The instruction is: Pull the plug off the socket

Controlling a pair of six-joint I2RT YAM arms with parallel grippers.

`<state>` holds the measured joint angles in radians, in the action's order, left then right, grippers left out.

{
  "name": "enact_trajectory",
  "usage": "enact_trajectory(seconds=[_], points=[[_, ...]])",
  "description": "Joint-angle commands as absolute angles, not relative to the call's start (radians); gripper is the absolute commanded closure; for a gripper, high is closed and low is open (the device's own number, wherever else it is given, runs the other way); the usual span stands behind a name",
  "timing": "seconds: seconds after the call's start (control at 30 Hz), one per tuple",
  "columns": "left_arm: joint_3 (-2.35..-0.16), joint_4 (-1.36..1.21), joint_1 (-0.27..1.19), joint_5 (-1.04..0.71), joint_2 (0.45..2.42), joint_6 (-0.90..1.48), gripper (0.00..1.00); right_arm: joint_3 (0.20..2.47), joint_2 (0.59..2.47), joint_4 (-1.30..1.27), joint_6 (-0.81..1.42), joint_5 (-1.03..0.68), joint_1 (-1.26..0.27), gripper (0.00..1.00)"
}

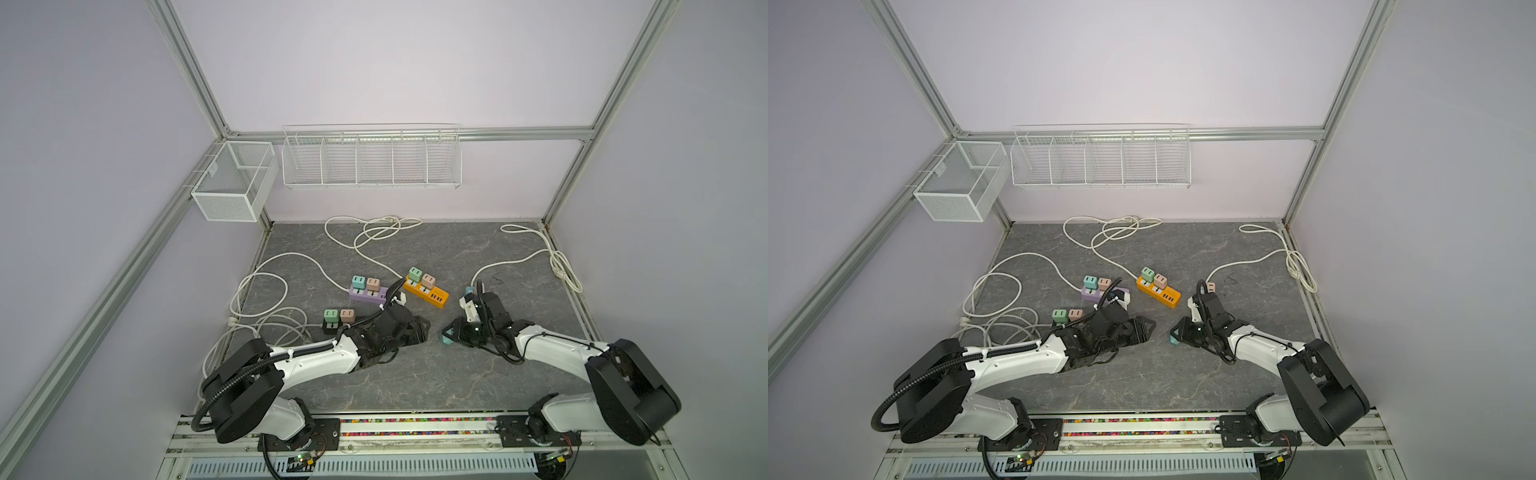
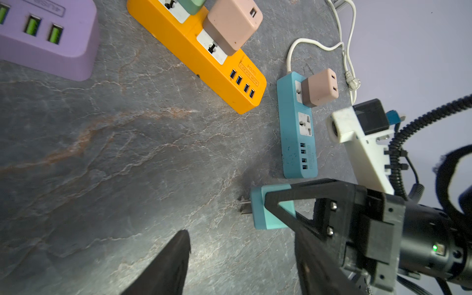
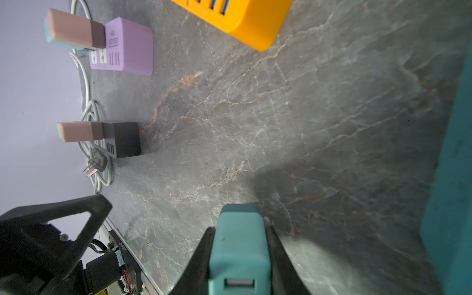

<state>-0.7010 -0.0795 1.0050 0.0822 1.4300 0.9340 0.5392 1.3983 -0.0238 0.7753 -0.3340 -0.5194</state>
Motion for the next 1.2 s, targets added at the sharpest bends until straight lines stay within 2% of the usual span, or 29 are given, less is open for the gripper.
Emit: enact_trajectory(seconds=[0.0, 0.13, 0.37, 0.5, 0.6, 0.73, 1.17], points=[[-0.72, -0.064, 1.002, 0.091, 1.428, 0.936, 0.32, 0.566, 1.441, -0.053, 0.788, -0.335, -0.53, 0.82], [-0.724, -0.07, 1.002, 0.089, 1.431, 0.931, 0.31, 0.568, 1.477, -0.068, 0.79, -0.328, -0.537, 0.81], [-0.731, -0.063, 1.002, 0.09, 1.427, 0.919, 0.26, 0.57, 1.488, -0.034, 0.781, -0.3, -0.539, 0.73], [-0.731, -0.063, 1.002, 0.092, 1.423, 0.92, 0.24, 0.571, 1.458, 0.001, 0.769, -0.275, -0.54, 0.65], [-0.735, -0.061, 1.002, 0.091, 1.422, 0.917, 0.23, 0.58, 1.431, 0.037, 0.751, -0.257, -0.539, 0.51], [-0.747, -0.052, 1.002, 0.092, 1.424, 0.913, 0.23, 0.602, 1.403, 0.094, 0.726, -0.228, -0.539, 0.4], [-0.836, -0.043, 1.002, 0.054, 1.482, 0.91, 0.22, 0.729, 1.239, 0.366, 0.604, -0.092, -0.517, 0.21]])
